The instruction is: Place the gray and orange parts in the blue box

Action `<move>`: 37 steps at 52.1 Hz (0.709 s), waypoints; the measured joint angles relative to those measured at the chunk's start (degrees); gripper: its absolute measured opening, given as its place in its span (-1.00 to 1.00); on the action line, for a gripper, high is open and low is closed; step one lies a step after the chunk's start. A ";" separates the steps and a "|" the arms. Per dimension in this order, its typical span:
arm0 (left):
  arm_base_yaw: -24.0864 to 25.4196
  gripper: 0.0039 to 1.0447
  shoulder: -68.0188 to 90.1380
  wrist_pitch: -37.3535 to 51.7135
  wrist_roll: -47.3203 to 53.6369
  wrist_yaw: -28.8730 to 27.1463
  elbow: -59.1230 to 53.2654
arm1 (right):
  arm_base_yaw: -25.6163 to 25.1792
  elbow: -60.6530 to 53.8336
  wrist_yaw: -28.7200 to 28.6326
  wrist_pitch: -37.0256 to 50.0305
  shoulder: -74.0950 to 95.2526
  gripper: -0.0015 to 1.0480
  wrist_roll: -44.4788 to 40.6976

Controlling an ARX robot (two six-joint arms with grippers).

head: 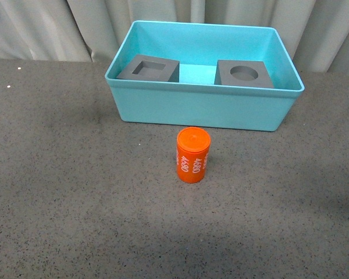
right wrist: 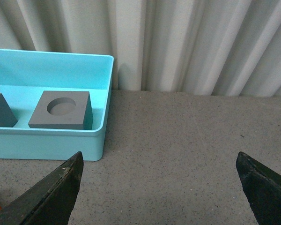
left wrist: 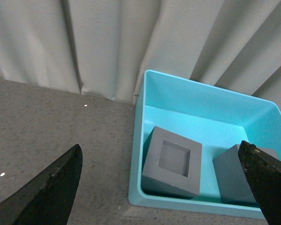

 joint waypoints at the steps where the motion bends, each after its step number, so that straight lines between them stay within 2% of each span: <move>1: 0.35 0.88 -1.36 0.11 -0.02 -0.04 -1.73 | 0.00 0.00 -0.02 0.00 0.00 0.81 0.00; 4: 1.60 0.88 -6.05 -0.90 0.22 -1.73 -6.08 | 0.00 0.00 0.00 0.00 0.00 0.81 0.00; 12: 5.18 0.88 -18.86 -1.05 1.36 0.11 -16.98 | 0.00 0.00 -0.02 0.00 0.00 0.81 -0.02; 23: 8.07 0.88 -32.13 -4.90 1.46 1.66 -25.24 | 0.00 0.00 0.00 0.00 0.00 0.81 -0.02; 30: 10.03 0.87 -41.33 -7.91 2.69 -0.70 -30.62 | 0.00 0.00 -0.02 0.00 0.00 0.81 -0.02; 34: 12.72 0.61 -41.62 3.74 9.07 6.91 -34.82 | 0.00 0.00 -0.04 0.00 0.00 0.81 -0.02; 37: 13.25 0.44 -42.42 8.22 12.09 8.22 -37.07 | 0.00 0.00 -0.04 0.00 0.00 0.81 -0.02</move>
